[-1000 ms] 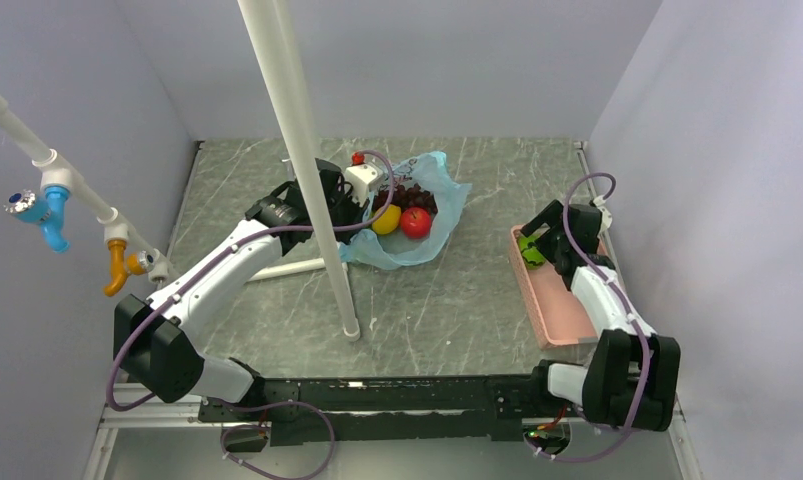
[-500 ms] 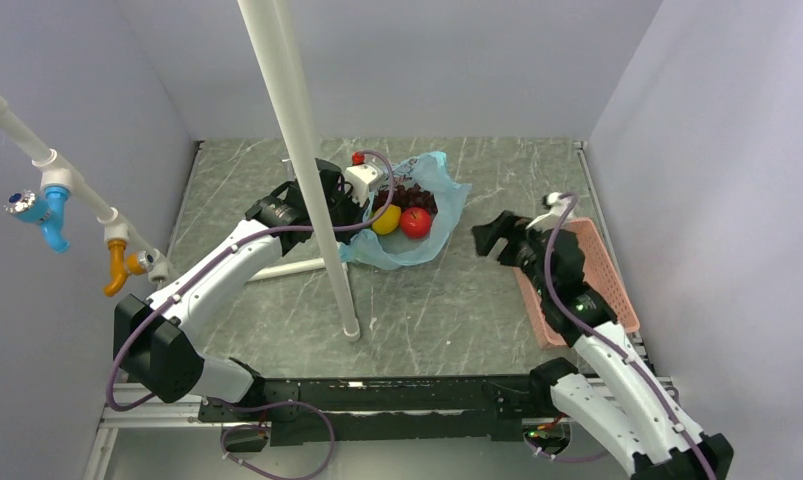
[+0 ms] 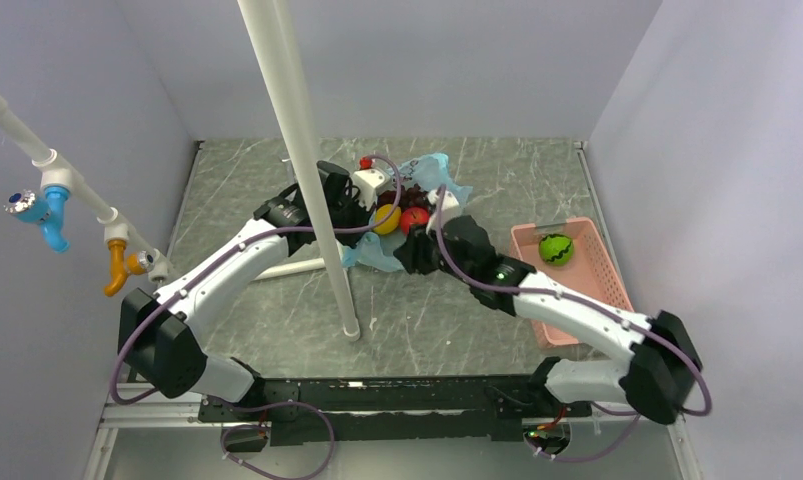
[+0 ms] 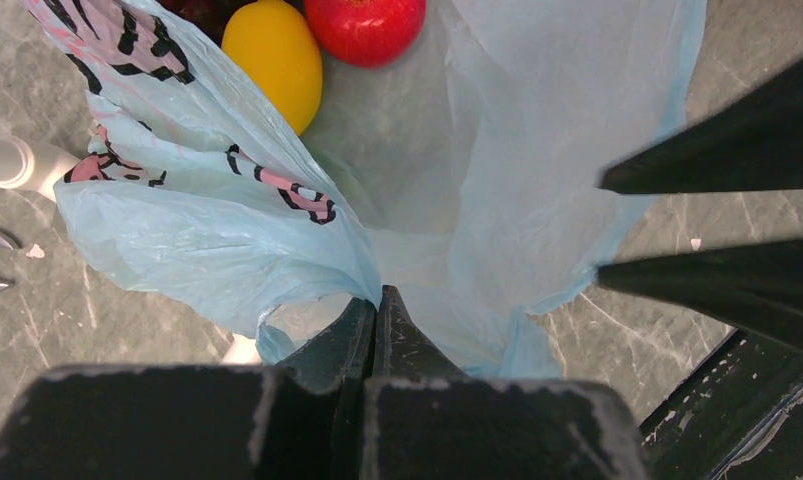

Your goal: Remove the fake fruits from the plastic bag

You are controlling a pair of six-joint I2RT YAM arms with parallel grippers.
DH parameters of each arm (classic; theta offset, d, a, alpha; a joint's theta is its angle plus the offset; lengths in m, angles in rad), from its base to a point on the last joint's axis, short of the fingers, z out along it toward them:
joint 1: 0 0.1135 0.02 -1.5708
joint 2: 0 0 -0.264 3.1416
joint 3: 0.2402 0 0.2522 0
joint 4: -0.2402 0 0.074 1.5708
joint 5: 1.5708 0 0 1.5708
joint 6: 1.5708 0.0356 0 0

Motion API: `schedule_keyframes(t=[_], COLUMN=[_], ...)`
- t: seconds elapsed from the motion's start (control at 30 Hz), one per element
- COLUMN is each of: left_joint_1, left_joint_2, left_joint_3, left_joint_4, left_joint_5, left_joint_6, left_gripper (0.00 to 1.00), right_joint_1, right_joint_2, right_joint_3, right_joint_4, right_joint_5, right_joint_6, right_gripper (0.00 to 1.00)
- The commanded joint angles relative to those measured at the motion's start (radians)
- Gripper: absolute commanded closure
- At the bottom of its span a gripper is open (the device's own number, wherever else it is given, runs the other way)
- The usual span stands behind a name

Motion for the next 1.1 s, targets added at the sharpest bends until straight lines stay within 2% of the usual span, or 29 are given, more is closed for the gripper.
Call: schedule_keyframes(t=[0.0, 0.2, 0.37, 0.5, 0.7, 0.9, 1.07], left_joint_1=[-0.011, -0.022, -0.029, -0.029, -0.03, -0.03, -0.031], left_joint_2=[-0.004, -0.033, -0.014, -0.008, 0.032, 0.032, 0.04], left_joint_3=[0.023, -0.009, 0.004, -0.003, 0.019, 0.016, 0.017], left_joint_4=[0.011, 0.063, 0.049, 0.06, 0.035, 0.041, 0.039], left_joint_5=[-0.019, -0.006, 0.018, 0.013, 0.021, 0.02, 0.016], left_joint_6=[-0.011, -0.031, -0.036, -0.038, -0.038, -0.039, -0.039], left_gripper=[1.0, 1.0, 1.0, 1.0, 1.0, 1.0, 1.0], right_joint_1=[0.002, 0.002, -0.002, -0.028, -0.08, -0.123, -0.167], right_joint_2=[0.14, 0.366, 0.544, 0.636, 0.748, 0.801, 0.874], right_joint_3=[0.175, 0.285, 0.297, 0.322, 0.381, 0.412, 0.483], right_joint_4=[0.052, 0.095, 0.266, 0.319, 0.31, 0.305, 0.195], right_joint_5=[0.218, 0.426, 0.496, 0.546, 0.572, 0.551, 0.487], right_joint_6=[0.034, -0.046, -0.138, -0.101, -0.093, -0.187, -0.162], right_gripper=[0.71, 0.69, 0.66, 0.64, 0.45, 0.17, 0.09])
